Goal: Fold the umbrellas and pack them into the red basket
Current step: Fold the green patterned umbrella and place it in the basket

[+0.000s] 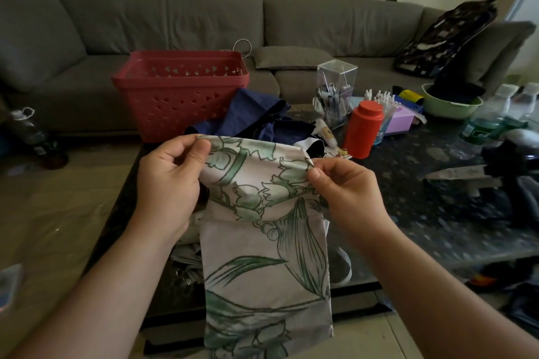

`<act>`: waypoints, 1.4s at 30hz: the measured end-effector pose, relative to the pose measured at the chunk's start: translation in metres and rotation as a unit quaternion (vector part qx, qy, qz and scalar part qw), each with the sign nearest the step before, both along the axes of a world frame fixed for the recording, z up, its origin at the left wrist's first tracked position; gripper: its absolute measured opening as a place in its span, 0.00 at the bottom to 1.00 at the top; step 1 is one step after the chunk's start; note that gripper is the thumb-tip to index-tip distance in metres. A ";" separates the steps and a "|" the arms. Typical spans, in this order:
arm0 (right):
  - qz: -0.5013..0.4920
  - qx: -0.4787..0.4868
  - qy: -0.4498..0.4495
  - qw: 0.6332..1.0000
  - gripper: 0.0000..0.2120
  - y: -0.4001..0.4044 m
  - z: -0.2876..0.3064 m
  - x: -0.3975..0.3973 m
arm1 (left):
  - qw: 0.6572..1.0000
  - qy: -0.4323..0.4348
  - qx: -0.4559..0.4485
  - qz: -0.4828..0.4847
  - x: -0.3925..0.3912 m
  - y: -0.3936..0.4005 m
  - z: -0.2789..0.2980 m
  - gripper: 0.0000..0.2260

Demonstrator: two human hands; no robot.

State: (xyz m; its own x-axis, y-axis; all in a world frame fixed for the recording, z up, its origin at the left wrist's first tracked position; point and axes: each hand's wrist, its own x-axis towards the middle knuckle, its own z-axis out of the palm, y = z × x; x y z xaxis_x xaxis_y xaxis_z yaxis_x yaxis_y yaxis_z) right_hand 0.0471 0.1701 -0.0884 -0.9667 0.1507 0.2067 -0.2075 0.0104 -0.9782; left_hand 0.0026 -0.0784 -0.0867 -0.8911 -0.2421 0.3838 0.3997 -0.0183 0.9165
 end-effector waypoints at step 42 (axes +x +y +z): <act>-0.033 0.139 0.125 0.982 0.12 0.005 0.017 -0.023 | 0.990 -0.067 0.112 -0.054 -0.002 0.007 0.003 0.06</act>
